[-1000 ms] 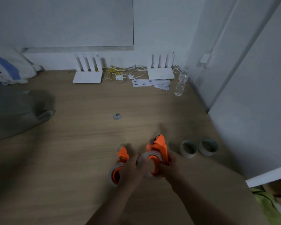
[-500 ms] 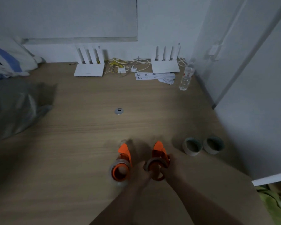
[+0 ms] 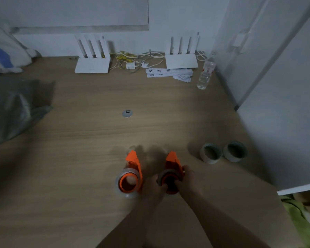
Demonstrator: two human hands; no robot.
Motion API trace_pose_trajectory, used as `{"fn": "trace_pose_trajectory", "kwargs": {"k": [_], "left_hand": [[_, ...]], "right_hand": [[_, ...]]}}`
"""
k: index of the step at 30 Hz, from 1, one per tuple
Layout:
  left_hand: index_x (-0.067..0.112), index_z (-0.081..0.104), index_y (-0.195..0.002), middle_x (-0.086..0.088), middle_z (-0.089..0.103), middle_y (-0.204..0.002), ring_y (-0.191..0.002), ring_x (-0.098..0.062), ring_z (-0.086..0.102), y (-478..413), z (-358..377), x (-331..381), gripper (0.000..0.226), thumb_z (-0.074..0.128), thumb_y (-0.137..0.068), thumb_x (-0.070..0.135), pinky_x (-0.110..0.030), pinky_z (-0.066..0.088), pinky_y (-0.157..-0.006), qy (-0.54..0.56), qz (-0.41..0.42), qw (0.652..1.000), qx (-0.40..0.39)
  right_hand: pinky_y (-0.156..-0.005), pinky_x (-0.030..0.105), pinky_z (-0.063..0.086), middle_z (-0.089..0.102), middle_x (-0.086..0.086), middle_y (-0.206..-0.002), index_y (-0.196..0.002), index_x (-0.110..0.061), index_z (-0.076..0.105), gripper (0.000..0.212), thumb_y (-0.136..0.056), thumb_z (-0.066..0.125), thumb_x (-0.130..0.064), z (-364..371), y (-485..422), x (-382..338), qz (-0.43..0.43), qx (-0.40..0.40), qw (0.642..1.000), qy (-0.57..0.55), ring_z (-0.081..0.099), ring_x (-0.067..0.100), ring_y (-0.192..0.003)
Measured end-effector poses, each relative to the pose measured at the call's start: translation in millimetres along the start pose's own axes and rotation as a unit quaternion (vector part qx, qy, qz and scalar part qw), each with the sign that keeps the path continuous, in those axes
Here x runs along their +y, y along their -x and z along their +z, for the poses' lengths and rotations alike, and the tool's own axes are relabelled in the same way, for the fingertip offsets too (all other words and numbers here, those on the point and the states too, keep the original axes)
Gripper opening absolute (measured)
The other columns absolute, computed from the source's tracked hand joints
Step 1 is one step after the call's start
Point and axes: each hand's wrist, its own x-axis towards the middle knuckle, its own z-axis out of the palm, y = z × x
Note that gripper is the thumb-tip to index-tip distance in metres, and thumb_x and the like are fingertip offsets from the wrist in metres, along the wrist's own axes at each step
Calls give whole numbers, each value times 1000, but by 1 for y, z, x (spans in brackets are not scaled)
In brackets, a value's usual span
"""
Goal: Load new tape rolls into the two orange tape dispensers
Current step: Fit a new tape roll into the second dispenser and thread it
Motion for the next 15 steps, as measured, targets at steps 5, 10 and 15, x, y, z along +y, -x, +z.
{"fn": "trace_pose_trajectory", "kwargs": {"k": [5, 10, 15], "left_hand": [[13, 61, -101, -9, 70, -96, -90, -28, 66, 1, 2, 3, 45, 59, -64, 38, -38, 49, -71, -25, -28, 999, 25], [19, 57, -113, -2, 66, -105, -97, -17, 63, 16, 6, 8, 47, 64, -68, 31, -24, 42, -76, 7, -14, 998, 57], [20, 62, -117, 3, 68, -107, -98, -13, 64, 38, 13, 10, 47, 66, -71, 28, -21, 45, -78, 43, 14, 994, 95]], "right_hand": [[-78, 42, 56, 67, 9, -101, -111, -19, 56, 54, -58, 63, -26, 2, -6, 5, 11, -10, 1000, -27, 64, 30, -94], [-70, 27, 39, 65, 11, -100, -114, -7, 60, 59, -59, 71, -25, -1, 8, 9, 12, -32, 997, -70, 62, 30, -96], [-77, 34, 50, 66, 10, -103, -112, -9, 61, 57, -60, 72, -31, 5, 26, 21, -4, -15, 994, -112, 64, 29, -96]]}}
